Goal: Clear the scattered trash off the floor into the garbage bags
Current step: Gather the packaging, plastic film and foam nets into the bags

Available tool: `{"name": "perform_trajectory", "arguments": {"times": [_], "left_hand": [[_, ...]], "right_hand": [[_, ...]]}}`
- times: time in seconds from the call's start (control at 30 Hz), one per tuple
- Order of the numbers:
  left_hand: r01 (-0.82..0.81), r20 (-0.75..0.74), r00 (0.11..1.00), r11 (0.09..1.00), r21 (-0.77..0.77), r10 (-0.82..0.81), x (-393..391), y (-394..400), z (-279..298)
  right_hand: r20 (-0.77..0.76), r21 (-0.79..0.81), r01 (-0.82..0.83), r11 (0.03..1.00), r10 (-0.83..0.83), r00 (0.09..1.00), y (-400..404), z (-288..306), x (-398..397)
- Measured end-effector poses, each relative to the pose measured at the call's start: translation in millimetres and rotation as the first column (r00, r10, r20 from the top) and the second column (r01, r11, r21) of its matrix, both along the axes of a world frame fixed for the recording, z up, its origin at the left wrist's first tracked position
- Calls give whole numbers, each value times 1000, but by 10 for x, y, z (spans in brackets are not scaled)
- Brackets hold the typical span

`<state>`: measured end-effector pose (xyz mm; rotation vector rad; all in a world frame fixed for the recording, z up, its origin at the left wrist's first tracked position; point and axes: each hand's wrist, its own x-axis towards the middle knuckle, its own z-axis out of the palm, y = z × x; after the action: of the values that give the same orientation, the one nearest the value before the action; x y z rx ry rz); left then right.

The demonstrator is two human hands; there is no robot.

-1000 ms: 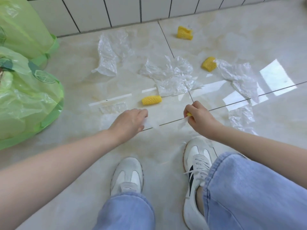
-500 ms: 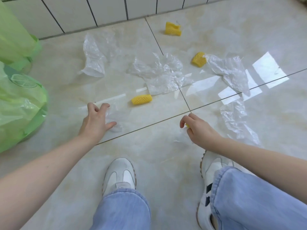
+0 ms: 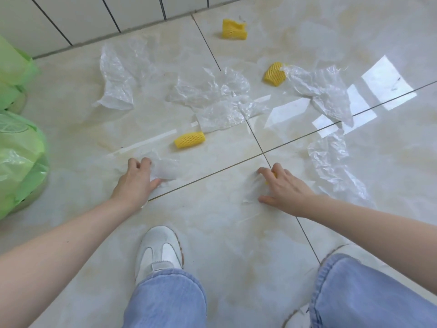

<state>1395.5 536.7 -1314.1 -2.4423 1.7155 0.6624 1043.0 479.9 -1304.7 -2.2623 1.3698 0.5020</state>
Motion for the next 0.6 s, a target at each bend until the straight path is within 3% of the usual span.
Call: {"name": "perform_trajectory", "arguments": {"times": [0.1, 0.2, 0.33, 0.43, 0.6], "left_hand": [[64, 34, 997, 998, -16, -63, -61, 16, -63], [29, 42, 999, 999, -24, -28, -120, 13, -87], [52, 16, 998, 999, -4, -52, -294, 14, -56], [166, 15, 986, 984, -68, -165, -540, 53, -5], [375, -129, 908, 910, -177, -399, -1028, 178, 76]], "right_hand": [[4, -16, 6, 1000, -6, 1000, 12, -15, 43], [14, -13, -38, 999, 38, 999, 60, -1, 58], [145, 1, -12, 1000, 11, 989, 182, 96, 6], [224, 26, -14, 1000, 8, 974, 324, 259, -89], [254, 156, -115, 981, 72, 964, 646, 457, -272]]}}
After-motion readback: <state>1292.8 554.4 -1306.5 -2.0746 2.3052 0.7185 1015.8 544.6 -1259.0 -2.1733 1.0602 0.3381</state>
